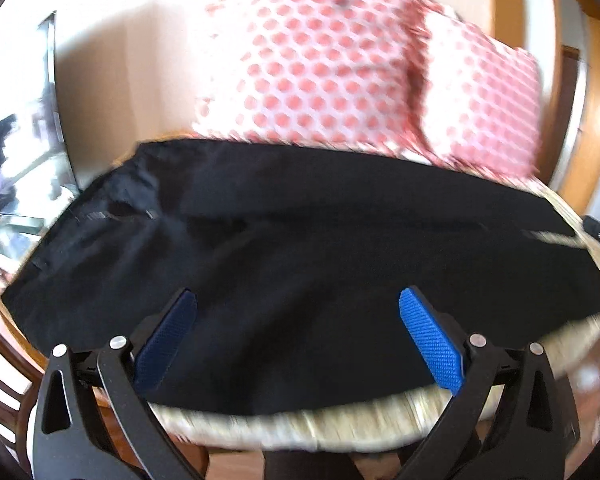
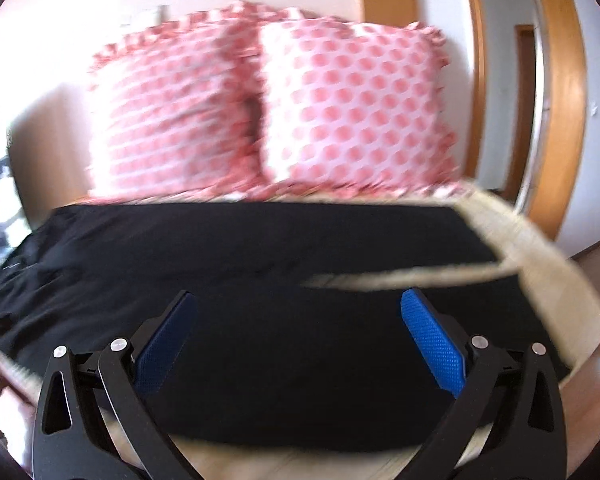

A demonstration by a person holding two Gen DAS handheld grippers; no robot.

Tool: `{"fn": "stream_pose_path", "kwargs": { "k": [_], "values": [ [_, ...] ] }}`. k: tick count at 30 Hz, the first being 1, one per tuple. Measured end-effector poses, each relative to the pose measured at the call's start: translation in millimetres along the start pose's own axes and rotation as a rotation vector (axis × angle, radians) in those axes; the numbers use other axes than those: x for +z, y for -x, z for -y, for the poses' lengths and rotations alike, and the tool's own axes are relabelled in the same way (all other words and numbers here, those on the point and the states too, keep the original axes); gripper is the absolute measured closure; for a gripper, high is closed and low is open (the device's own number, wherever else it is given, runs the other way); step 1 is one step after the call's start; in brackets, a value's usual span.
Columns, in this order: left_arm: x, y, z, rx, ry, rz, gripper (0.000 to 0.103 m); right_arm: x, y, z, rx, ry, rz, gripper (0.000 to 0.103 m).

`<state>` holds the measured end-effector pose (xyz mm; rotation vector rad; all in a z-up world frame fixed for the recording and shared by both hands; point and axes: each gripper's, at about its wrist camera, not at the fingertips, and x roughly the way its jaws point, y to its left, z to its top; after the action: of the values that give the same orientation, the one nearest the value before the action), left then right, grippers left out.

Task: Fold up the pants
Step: 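Lower the right gripper onto the black pants leg and close on it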

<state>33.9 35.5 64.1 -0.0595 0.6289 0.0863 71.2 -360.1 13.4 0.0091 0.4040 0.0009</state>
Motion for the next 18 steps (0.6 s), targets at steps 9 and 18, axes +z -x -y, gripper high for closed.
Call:
{"fn": "stream_pose_path", "kwargs": {
  "k": [9, 18],
  "values": [
    [58, -62, -1, 0.068, 0.014, -0.024, 0.002, 94, -175, 102, -0.264, -0.168, -0.204, 0.010],
    [56, -104, -9, 0.036, 0.059, -0.102, 0.002, 95, -292, 166, -0.408, -0.443, -0.390, 0.042]
  ]
}}
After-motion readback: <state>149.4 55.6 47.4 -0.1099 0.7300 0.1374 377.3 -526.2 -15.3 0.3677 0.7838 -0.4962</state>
